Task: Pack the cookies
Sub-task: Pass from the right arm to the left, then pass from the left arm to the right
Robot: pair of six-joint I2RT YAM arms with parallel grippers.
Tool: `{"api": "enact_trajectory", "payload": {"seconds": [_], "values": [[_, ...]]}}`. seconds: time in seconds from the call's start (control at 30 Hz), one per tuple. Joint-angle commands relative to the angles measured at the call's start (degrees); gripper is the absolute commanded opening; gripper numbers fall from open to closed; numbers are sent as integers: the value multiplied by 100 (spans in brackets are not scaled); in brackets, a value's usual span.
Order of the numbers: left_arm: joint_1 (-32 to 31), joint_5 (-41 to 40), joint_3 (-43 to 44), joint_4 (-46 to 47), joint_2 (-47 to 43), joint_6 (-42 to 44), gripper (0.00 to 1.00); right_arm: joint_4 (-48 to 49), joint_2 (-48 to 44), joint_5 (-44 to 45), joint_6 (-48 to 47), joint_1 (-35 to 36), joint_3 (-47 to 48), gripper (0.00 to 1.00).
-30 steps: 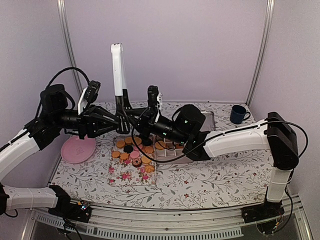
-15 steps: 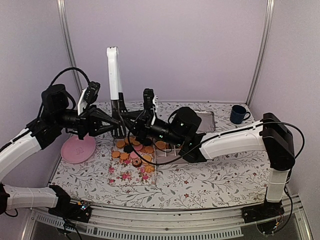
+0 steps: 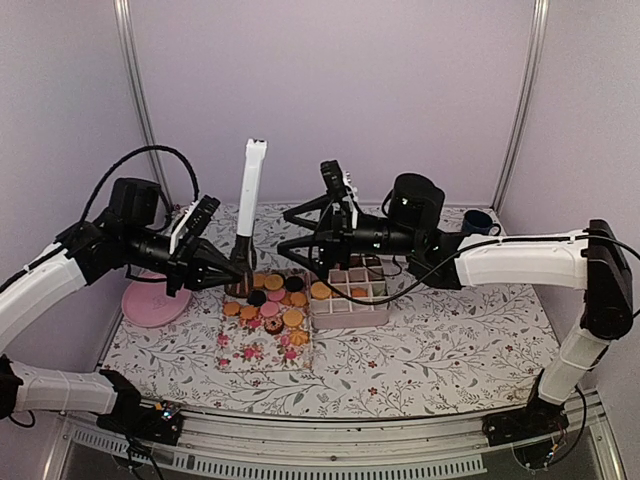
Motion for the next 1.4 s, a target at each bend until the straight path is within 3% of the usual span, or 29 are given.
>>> {"api": "enact_trajectory", "payload": {"seconds": [0.0, 0.1, 0.4, 0.7, 0.9, 1.37], "values": [[-102, -395, 163, -803, 131, 1086, 0, -1471, -257, -1036, -725, -28, 614, 99], [-208, -598, 210, -991, 191, 1334, 0, -2118, -130, -1152, -1021, -47, 991, 99], [-454, -1245, 339, -1386, 411, 1876, 0, -2843, 212, -1033, -1381, -57, 1612, 99], [-462, -1683, 347, -1535, 659, 2048, 0, -3320, 186, -792, -1548, -48, 1703, 76], [-465, -1662, 423, -1575, 771, 2027, 0, -3218, 148, -623, -1570, 21, 1598, 68], [-468, -1617, 536, -1878, 963, 2060, 0, -4031, 332, 182, -2161, 254, 1951, 48]]}}
